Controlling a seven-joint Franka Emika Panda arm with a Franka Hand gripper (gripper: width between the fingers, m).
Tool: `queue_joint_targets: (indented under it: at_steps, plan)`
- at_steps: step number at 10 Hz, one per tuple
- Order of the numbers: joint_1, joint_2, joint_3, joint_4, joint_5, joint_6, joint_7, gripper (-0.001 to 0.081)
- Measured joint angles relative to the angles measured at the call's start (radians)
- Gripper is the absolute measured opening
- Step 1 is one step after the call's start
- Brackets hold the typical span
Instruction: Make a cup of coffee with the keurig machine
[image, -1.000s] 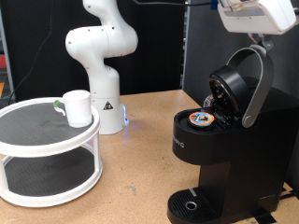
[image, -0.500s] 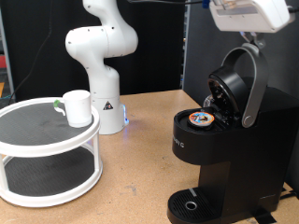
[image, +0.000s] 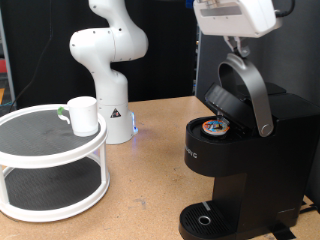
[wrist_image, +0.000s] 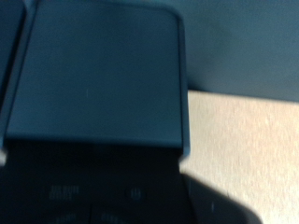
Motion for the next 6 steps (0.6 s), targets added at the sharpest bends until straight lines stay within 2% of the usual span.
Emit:
queue_joint_targets:
  at_steps: [3, 6]
  plan:
    - [-0.035, 0.003, -0.002, -0.025, -0.141, 0.009, 0.008, 0.0007]
    - [-0.051, 0.016, -0.001, -0.055, -0.263, 0.047, 0.024, 0.0007]
